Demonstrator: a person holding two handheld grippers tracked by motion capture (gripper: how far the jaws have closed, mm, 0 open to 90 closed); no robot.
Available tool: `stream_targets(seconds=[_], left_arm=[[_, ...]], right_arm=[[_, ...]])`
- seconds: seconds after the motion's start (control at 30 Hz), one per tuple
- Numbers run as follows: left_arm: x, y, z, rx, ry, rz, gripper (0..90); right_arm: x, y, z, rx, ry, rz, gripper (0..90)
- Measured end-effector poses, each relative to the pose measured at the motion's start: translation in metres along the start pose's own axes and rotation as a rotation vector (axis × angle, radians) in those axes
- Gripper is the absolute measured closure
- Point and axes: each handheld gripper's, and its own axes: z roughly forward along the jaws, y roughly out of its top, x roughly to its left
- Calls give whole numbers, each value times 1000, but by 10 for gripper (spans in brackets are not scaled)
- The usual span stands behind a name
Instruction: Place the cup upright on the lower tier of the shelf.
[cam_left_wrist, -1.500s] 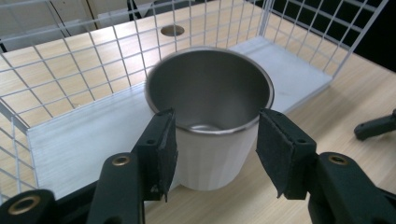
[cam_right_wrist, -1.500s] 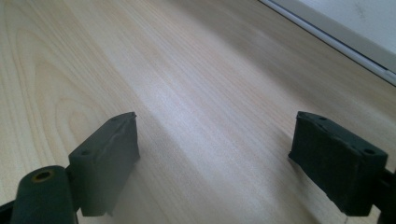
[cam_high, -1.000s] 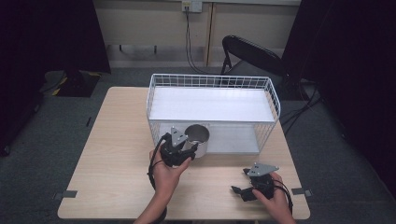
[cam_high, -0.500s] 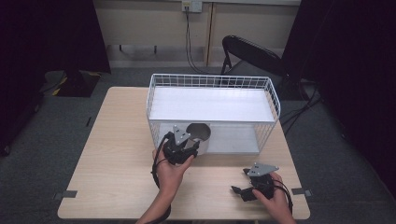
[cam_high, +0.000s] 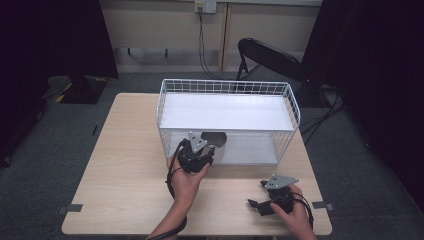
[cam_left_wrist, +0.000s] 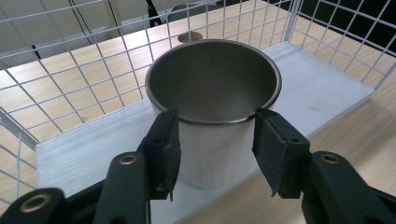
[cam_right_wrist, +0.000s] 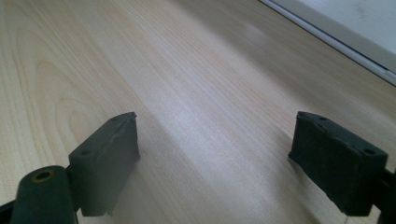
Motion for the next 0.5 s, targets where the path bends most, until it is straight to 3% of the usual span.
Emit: stream_targets(seconds=[0.5], left_arm=[[0,4,9,-4,18,9,535]], right_arm=[[0,0,0,0,0,0,143]])
